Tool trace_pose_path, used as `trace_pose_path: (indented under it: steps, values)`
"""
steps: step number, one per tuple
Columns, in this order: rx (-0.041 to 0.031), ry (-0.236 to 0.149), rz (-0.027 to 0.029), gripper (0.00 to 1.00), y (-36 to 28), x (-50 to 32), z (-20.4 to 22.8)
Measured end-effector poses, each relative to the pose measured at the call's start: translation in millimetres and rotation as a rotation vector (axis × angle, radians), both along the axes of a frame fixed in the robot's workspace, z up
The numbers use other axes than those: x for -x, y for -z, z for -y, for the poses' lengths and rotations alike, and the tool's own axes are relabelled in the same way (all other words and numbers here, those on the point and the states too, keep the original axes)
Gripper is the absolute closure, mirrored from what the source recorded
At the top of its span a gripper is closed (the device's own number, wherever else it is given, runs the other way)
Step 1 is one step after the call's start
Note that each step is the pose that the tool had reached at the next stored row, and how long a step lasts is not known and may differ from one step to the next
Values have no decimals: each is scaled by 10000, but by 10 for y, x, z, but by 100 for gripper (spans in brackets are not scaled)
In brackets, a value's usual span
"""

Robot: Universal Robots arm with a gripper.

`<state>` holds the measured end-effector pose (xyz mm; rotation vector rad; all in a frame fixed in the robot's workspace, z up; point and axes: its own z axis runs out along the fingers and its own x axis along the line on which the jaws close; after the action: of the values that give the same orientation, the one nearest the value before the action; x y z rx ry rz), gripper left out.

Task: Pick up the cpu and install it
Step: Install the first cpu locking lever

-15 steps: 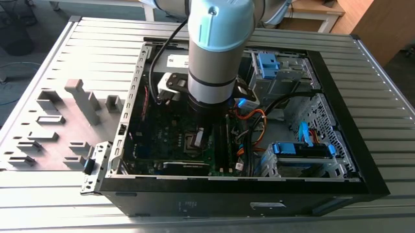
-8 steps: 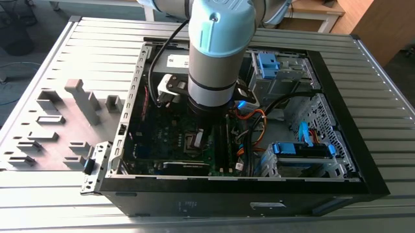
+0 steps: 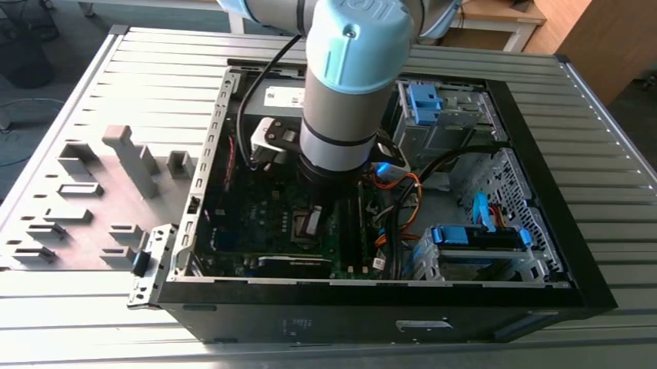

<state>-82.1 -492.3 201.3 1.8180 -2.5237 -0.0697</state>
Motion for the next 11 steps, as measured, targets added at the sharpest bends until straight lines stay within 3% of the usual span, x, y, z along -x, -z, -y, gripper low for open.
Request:
trace_pose_path:
  steps: [1, 2, 8, 11]
  values:
    - [2, -1, -80, 89, 0, -4, 2]
    - [5, -1, -104, 89, -1, -6, 3]
    - [9, -1, -105, 89, -1, -6, 3]
    - [6, -1, -104, 89, -47, -6, 2]
